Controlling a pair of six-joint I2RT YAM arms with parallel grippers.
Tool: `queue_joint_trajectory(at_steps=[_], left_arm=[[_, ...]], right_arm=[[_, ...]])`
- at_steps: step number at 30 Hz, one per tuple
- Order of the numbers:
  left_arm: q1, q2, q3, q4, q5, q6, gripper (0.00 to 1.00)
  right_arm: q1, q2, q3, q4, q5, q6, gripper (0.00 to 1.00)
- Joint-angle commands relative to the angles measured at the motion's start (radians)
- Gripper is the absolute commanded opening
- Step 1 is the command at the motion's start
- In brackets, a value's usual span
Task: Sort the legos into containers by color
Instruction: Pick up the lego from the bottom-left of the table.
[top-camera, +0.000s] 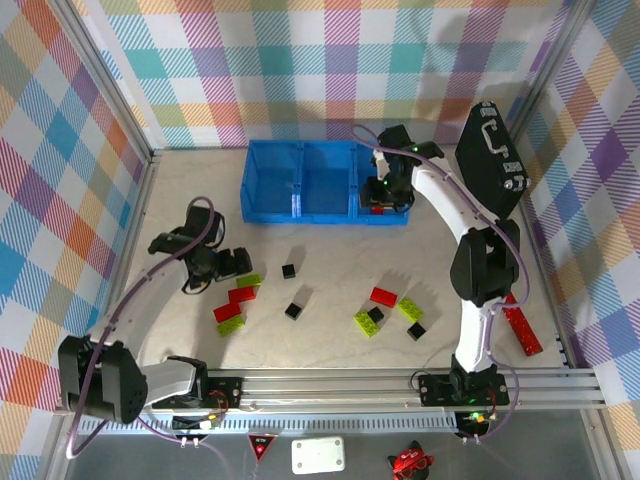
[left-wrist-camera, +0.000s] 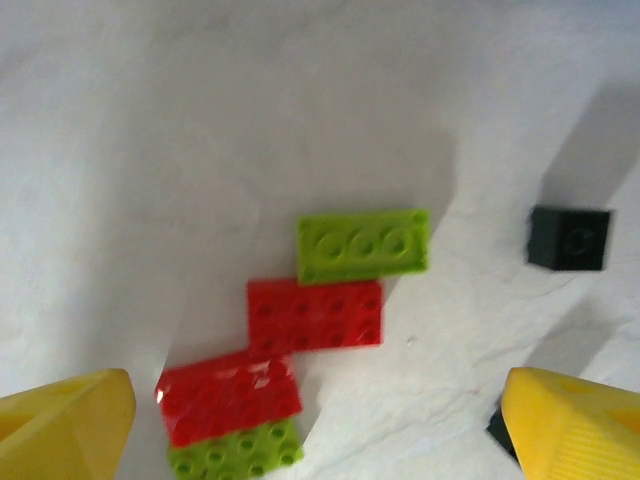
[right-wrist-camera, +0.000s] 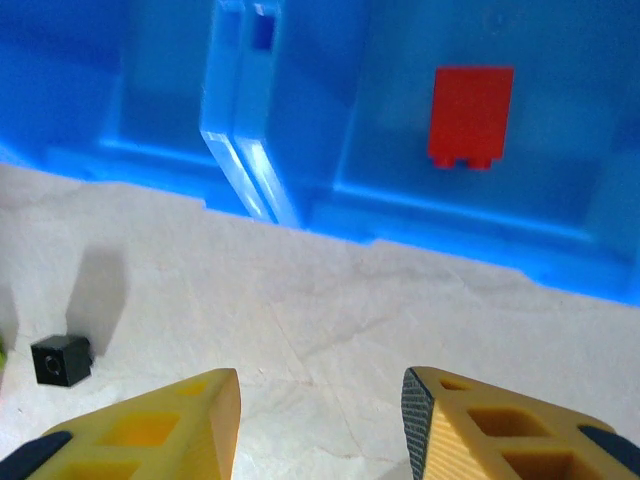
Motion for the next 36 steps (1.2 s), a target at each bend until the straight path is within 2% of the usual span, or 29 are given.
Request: queue_joint_trajectory(at_steps=[1, 4, 7, 12, 20, 29, 36], left_arm=[[-0.04, -0.061, -0.076, -0.062, -0.084, -0.172, 0.94], [-0.093, -0.08, -0.118, -0.089, -0.167, -0.266, 0.96], [-0.125, -0.08, -0.161, -0.083, -0.197, -0.331, 0.98], [-0.129, -0.067, -0.258, 0.008, -0.173, -0.371, 1.0], [-0.129, 0.044, -0.292, 0.179, -0.084, -0.322, 1.0], [-0.119, 0.076, -0.294, 0.175, -0.149, -0.278, 0.89], [-0.104, 0.111, -0.301, 0.192, -0.139, -0.242, 0.8]], right_arm=[[0.002, -0.06, -0.062, 0.037, -0.029, -0.012, 0.48], [0.002, -0.076, -0.097, 0.047, -0.045, -0.014, 0.48], [0.001, -0.09, -0.128, 0.061, -0.057, -0.013, 0.48], [0.002, -0.11, -0.17, 0.082, -0.063, -0.014, 0.48], [0.002, -0.119, -0.189, 0.075, -0.059, -0.023, 0.48], [0.002, -0.135, -0.22, 0.075, -0.06, -0.016, 0.48], [0.002, -0.142, -0.225, 0.071, -0.062, -0.008, 0.48]])
